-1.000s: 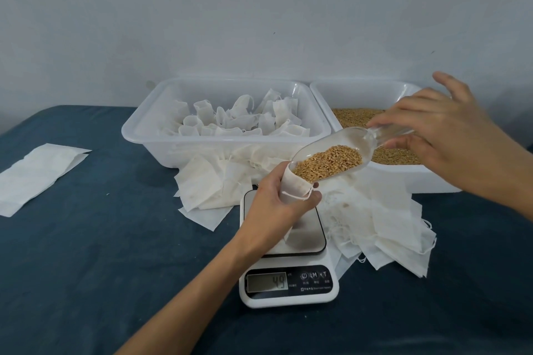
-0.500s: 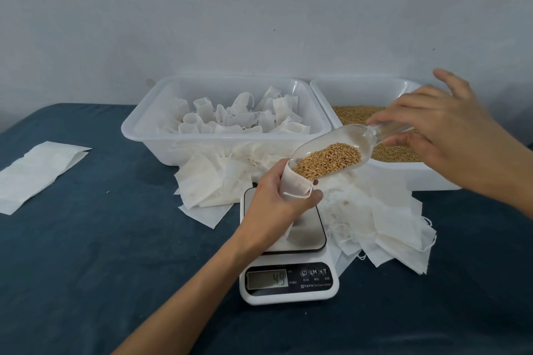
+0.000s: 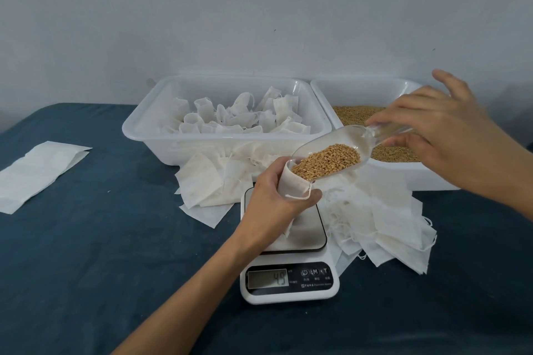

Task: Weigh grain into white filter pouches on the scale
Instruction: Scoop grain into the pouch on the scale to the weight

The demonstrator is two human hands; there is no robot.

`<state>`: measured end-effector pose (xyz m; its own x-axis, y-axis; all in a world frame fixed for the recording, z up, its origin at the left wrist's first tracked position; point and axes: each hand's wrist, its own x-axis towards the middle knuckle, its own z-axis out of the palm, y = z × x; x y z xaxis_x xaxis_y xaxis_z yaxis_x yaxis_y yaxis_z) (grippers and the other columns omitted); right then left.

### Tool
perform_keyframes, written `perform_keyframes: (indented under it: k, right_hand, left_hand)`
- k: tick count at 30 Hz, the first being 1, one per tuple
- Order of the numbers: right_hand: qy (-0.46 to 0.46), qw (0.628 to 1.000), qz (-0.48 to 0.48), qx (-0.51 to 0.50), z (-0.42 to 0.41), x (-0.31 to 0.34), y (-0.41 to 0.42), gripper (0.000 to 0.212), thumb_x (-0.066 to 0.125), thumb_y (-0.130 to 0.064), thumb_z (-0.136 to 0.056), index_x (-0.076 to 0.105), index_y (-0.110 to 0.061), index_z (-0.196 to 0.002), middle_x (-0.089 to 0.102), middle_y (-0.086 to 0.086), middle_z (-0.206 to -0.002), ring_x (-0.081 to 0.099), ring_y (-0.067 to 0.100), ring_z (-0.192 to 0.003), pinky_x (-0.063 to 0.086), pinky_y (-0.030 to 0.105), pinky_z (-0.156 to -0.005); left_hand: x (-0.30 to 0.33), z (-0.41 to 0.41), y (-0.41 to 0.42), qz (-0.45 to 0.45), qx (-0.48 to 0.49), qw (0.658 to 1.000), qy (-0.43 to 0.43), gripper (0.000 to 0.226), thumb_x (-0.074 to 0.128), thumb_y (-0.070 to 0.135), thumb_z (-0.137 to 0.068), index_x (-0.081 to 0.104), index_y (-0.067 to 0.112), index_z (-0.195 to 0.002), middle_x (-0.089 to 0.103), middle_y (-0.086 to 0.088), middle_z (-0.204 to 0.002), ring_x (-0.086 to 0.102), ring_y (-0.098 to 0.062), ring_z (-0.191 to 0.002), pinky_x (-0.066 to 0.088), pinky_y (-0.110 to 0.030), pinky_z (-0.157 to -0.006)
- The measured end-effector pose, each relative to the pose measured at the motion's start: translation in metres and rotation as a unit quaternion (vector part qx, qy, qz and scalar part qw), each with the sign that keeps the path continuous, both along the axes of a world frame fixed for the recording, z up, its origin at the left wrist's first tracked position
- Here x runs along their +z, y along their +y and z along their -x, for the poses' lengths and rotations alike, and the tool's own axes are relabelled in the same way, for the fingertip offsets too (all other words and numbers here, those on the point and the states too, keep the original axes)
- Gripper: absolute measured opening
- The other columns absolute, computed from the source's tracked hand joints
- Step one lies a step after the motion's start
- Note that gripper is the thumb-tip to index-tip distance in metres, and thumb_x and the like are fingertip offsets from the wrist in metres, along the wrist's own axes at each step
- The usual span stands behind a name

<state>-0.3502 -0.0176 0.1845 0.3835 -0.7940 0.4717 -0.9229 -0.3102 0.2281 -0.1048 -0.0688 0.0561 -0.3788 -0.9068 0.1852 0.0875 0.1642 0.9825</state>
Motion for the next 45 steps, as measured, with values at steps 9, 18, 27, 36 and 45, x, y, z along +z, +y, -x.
perform_keyframes:
  k: [9,18,27,36,45]
  right_hand:
    - [-0.003,1.0,-0.02,-0.011,-0.0041,0.0016,0.0009,0.036,0.051,-0.033,-0.091,0.073,-0.015,-0.115,0.07,0.002,-0.102,0.064,0.036,-0.103,0.016,0.06,-0.119]
    - [0.004,1.0,-0.02,-0.012,-0.0041,0.0024,0.0004,0.04,0.047,-0.035,-0.092,0.073,-0.015,-0.115,0.07,0.003,-0.102,0.064,0.036,-0.103,0.018,0.063,-0.118]
    - [0.003,1.0,0.003,-0.005,-0.0048,0.0015,-0.0001,0.026,0.066,-0.019,-0.089,0.073,-0.015,-0.114,0.07,0.003,-0.101,0.064,0.036,-0.102,0.017,0.063,-0.118]
    - [0.012,1.0,0.002,-0.01,-0.005,0.0013,-0.0008,0.033,0.054,-0.03,-0.092,0.073,-0.015,-0.114,0.07,0.003,-0.1,0.064,0.036,-0.101,0.018,0.064,-0.117]
    - [0.01,1.0,0.01,-0.007,-0.003,-0.0002,-0.0012,0.027,0.065,-0.017,-0.089,0.072,-0.015,-0.115,0.07,0.005,-0.1,0.064,0.037,-0.101,0.018,0.064,-0.117]
  left_hand:
    - [0.0011,0.0001,-0.0001,0.002,0.014,1.0,-0.011,0.056,0.085,0.038,-0.069,0.066,0.036,-0.122,0.072,-0.001,-0.118,0.071,-0.017,-0.098,0.057,-0.026,-0.081]
    - [-0.0005,-0.0005,-0.0015,-0.003,0.022,1.0,-0.018,0.055,0.086,0.03,-0.073,0.065,0.033,-0.124,0.071,-0.001,-0.122,0.07,-0.023,-0.106,0.059,-0.037,-0.093]
    - [0.0008,-0.0003,-0.0003,-0.013,0.012,1.0,-0.012,0.057,0.085,0.028,-0.074,0.064,0.029,-0.126,0.075,0.002,-0.113,0.072,-0.015,-0.101,0.056,-0.026,-0.085]
    - [0.0016,-0.0008,0.0003,-0.009,0.012,1.0,-0.018,0.054,0.084,0.025,-0.075,0.064,0.025,-0.125,0.077,0.005,-0.106,0.071,-0.008,-0.095,0.055,-0.023,-0.083]
    - [0.0021,-0.001,0.0004,-0.007,0.012,1.0,-0.023,0.057,0.085,0.028,-0.074,0.064,0.026,-0.127,0.077,0.006,-0.109,0.072,-0.01,-0.098,0.055,-0.024,-0.084]
